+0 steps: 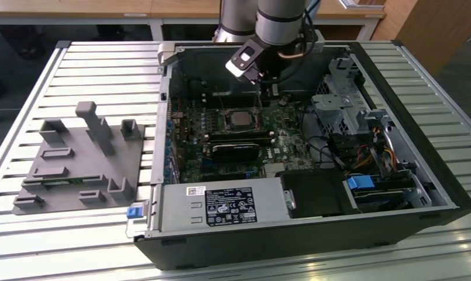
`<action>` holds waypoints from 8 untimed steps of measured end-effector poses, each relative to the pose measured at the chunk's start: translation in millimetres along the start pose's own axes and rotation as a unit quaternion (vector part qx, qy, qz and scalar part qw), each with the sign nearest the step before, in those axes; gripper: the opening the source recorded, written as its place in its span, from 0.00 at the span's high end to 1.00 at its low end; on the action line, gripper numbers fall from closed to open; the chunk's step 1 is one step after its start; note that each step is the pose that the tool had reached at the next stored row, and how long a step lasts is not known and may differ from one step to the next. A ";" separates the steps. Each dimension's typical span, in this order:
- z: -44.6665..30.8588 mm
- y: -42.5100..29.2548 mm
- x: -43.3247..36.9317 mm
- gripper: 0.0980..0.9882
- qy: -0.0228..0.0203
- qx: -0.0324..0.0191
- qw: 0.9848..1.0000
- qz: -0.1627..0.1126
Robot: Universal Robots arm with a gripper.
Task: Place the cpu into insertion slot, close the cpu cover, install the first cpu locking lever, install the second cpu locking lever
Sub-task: 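Close the cpu cover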
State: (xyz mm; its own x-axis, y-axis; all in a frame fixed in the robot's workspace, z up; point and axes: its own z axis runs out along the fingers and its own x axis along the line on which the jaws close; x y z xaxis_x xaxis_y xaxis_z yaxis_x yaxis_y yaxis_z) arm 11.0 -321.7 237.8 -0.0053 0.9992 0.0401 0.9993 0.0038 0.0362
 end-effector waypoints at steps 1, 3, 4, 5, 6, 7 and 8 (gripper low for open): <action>0.4 -1.3 0.0 0.99 0.000 0.000 1.000 0.000; 1.1 -2.8 0.0 0.99 0.000 0.000 1.000 0.000; 1.3 -3.4 -0.1 0.99 0.000 0.000 1.000 0.000; 1.4 -3.7 -0.1 0.99 0.000 0.000 1.000 0.000; 1.4 -4.0 -0.1 0.99 0.000 0.000 1.000 0.000; 1.6 -5.0 0.0 0.99 0.000 0.000 1.000 0.000; 1.9 -6.1 0.0 0.99 0.000 0.000 1.000 0.000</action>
State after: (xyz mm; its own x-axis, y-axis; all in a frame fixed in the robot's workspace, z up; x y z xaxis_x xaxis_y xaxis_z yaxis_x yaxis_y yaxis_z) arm 5.0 -321.7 235.7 -0.0053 0.9992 0.0403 0.9993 0.0039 0.0363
